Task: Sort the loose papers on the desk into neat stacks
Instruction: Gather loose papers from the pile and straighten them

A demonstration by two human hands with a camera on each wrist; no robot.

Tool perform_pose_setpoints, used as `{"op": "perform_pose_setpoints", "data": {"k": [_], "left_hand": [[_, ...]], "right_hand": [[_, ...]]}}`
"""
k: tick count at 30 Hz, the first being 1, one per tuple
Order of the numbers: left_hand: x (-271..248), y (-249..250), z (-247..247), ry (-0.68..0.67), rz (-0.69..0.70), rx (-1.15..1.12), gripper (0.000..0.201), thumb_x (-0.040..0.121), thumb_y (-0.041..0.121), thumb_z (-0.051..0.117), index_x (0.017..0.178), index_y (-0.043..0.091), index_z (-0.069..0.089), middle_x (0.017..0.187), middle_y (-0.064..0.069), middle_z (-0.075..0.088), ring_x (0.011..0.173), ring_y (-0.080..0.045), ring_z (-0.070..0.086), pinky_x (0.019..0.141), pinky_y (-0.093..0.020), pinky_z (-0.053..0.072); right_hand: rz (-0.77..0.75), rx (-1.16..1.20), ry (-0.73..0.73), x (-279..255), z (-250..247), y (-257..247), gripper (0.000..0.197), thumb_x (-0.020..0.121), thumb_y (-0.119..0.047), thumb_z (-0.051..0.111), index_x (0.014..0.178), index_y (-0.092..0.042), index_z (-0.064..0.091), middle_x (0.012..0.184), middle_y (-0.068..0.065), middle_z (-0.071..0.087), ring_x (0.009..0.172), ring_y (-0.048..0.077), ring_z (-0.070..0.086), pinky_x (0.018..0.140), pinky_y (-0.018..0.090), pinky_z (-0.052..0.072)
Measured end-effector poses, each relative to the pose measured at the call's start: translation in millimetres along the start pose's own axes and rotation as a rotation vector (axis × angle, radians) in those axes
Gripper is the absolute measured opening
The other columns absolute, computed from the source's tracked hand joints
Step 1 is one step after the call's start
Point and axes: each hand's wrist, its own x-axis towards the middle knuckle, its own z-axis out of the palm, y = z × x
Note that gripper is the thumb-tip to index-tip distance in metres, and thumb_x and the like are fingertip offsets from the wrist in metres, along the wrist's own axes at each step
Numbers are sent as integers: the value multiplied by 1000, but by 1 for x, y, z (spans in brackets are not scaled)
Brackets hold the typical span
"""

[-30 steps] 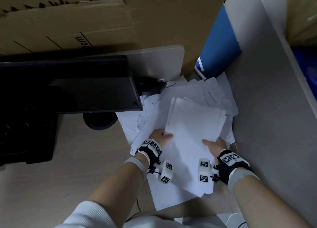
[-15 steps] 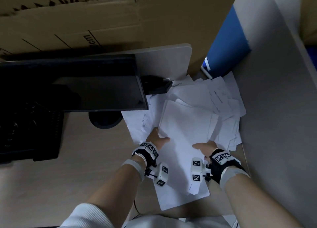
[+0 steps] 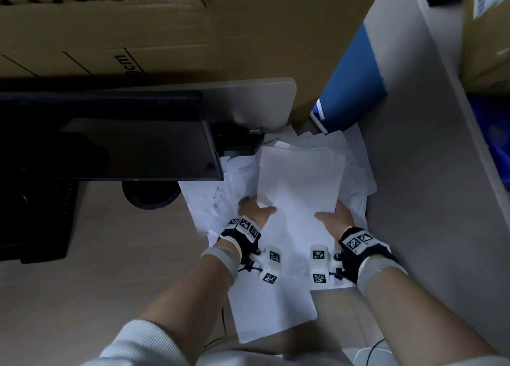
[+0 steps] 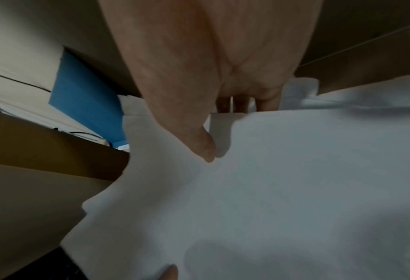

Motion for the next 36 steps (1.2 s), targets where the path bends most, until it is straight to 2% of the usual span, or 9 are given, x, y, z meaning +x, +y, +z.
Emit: {"op": "perform_pose_setpoints", "data": {"k": [2, 5, 8, 13, 15, 21, 27, 31, 36], "left_hand": [[3, 6, 3, -18, -5, -125, 36, 85, 23, 76, 115, 8, 61, 134, -11, 59, 126, -28, 54, 97, -26, 41], [7, 10, 9, -21, 14, -176, 52, 87, 19, 75, 131, 3, 55, 136, -10, 56, 130, -29, 52, 101, -29, 41], [14, 7, 16, -14, -9, -231, 45, 86, 8, 73, 126, -2, 56, 123, -16, 64, 115, -31, 61, 85, -27, 43], [20, -3, 19, 53, 22, -255, 44, 72, 16, 71, 111, -2, 59, 101, -14, 69, 98, -35, 68, 76, -32, 51], [16, -2, 12, 77, 33, -258, 33, 85, 14, 67, 113, -2, 61, 102, -12, 68, 97, -31, 66, 78, -26, 47], [-4, -29, -10, 159, 48, -294, 17, 92, 12, 60, 88, 15, 75, 69, -4, 68, 69, -22, 63, 70, -24, 46], [-21, -55, -18, 21, -107, -453, 50, 85, -17, 60, 133, -9, 48, 85, -10, 64, 67, -8, 68, 66, -18, 54], [-53, -64, -11, 20, -158, -410, 69, 91, -4, 60, 150, 9, 27, 135, -17, 55, 107, -35, 66, 73, -40, 60], [-77, -80, -14, -222, -285, -671, 47, 103, 20, 52, 144, 32, 32, 130, -14, 64, 100, -33, 72, 70, -39, 61]], "right_hand": [[31, -73, 16, 11, -2, -9, 84, 62, -38, 83, 135, -9, 52, 137, 16, 54, 117, 33, 58, 101, 42, 48], [96, -73, 22, 19, -5, -16, 98, 75, -29, 84, 151, -4, 26, 151, 17, 38, 133, 35, 45, 106, 41, 42], [138, -20, 26, 31, -6, -12, 101, 80, -22, 81, 151, 2, 12, 153, 16, 34, 136, 33, 40, 108, 40, 37], [138, -10, 6, 37, -5, -1, 66, 80, -17, 81, 134, 4, 48, 131, 8, 57, 118, 29, 57, 97, 32, 43], [134, -6, -22, 30, -4, 2, 53, 83, -16, 78, 128, 3, 57, 129, 13, 62, 115, 31, 60, 95, 31, 44], [131, 50, 64, 3, -7, 9, 74, 92, -26, 69, 147, 7, 32, 150, 17, 42, 136, 35, 43, 110, 37, 34], [137, 122, 288, -32, -23, 33, 48, 94, -12, 61, 138, 2, 48, 137, 17, 56, 122, 34, 55, 94, 33, 43], [107, 144, 324, -42, -16, 49, 39, 93, -9, 58, 131, -2, 55, 130, 15, 62, 113, 33, 61, 84, 28, 40], [162, 155, 242, -45, 14, 53, 24, 94, -20, 59, 110, -2, 58, 113, 14, 60, 100, 34, 59, 91, 39, 48]]}}
